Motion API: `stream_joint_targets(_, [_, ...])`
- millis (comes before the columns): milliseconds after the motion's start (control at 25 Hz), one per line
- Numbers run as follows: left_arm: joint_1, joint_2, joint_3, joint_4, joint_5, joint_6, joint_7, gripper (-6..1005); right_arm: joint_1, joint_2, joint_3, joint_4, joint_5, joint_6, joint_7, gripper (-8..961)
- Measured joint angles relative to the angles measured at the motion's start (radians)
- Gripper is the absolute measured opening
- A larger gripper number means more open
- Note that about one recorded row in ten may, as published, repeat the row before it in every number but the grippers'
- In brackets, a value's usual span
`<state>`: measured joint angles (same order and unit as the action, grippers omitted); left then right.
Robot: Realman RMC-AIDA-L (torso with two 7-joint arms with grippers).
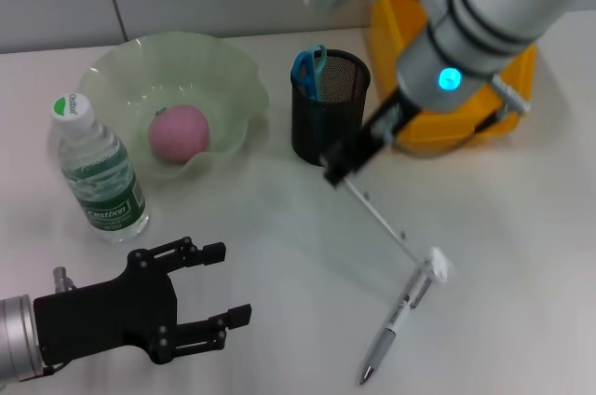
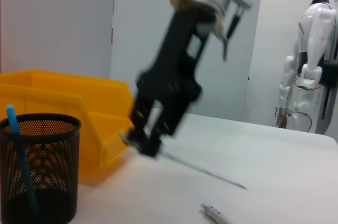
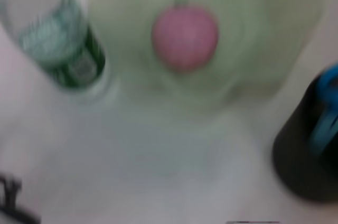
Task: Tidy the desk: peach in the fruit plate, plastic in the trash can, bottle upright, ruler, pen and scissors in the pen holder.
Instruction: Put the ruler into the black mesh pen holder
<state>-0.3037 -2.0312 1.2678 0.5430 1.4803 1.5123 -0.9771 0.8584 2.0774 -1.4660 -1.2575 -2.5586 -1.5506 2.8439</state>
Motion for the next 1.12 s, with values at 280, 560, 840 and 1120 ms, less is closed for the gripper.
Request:
stream_joint_targets(280, [0.000,-0.002,-0.004,0.000,0.000,-0.002,0.000,785,-0.017,0.000,0.149,-0.141,0.004,0.054,-0.063,386])
stream_joint_targets(560, [-0.006,-0.004,-0.007,0.000,0.000,-0.003,0.000,785,-0.076,0.004,0.150,-0.264,0.011,0.216,-0.068,386])
stream_joint_targets(840, [-0.012,-0.007,-0.007,0.000,0.000,-0.003,0.001,785,-0.147,0.006,0.050,-0.249,0.012,0.467,-0.082,385])
stream_joint_targets(1120, [-0.018,-0.008,-0.007,0.000,0.000,-0.003,0.002,785,-0.222,0.006,-0.052,-0.221,0.033,0.677,-0.089,385])
